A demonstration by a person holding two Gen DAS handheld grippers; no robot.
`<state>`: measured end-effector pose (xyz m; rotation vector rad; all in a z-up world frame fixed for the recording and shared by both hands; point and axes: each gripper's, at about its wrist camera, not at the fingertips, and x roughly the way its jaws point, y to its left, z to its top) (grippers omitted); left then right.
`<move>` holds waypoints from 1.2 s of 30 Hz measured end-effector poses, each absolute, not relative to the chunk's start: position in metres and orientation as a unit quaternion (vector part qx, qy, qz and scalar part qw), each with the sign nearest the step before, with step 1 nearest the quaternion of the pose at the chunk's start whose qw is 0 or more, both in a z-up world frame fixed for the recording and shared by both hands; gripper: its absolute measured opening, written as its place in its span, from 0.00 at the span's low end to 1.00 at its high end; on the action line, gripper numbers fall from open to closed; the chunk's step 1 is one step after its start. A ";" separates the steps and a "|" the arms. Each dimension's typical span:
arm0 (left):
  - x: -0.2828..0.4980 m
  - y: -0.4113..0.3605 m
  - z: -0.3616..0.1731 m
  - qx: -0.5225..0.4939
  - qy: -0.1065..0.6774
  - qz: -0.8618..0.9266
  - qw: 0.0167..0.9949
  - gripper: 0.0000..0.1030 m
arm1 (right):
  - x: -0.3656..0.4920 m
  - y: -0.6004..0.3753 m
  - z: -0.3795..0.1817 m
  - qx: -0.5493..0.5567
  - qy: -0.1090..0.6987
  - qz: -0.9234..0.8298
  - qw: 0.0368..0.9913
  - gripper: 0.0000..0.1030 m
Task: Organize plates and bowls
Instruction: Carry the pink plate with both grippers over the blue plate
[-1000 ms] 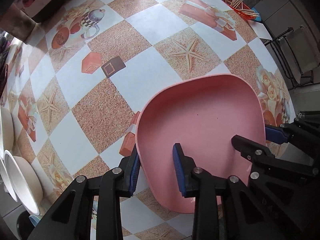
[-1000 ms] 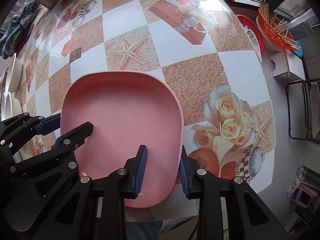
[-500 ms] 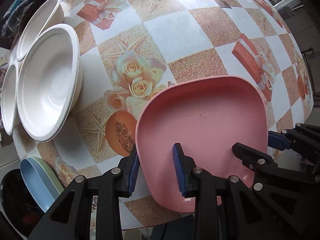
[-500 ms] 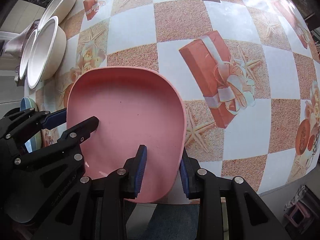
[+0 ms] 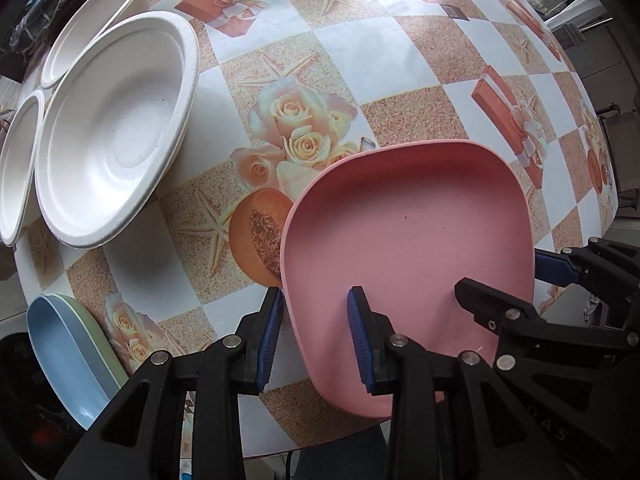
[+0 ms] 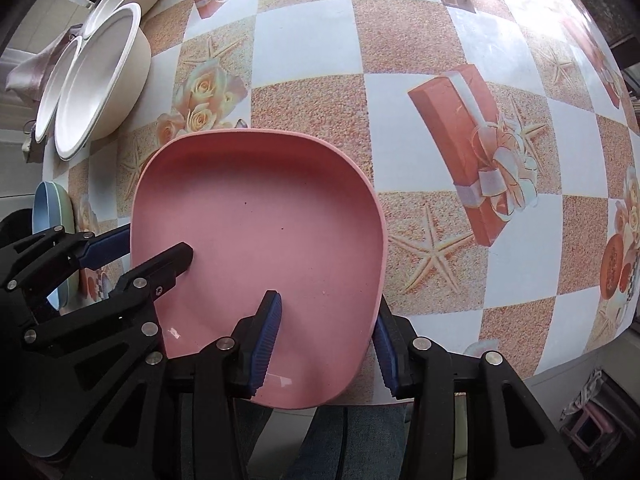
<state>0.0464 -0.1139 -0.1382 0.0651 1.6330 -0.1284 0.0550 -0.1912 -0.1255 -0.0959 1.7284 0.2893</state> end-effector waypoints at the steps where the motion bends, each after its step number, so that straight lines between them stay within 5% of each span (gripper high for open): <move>1: 0.045 -0.109 -0.138 0.033 0.729 -0.062 0.681 0.36 | 0.056 -0.194 -0.126 -0.034 0.759 0.124 0.638 0.45; 7: 0.042 -0.108 -0.140 0.042 0.735 -0.082 0.672 0.32 | 0.060 -0.209 -0.126 0.005 0.777 0.102 0.621 0.21; 36: -0.031 0.039 -0.080 -0.021 0.717 0.009 0.697 0.32 | 0.041 -0.064 -0.084 -0.087 0.776 0.218 0.586 0.21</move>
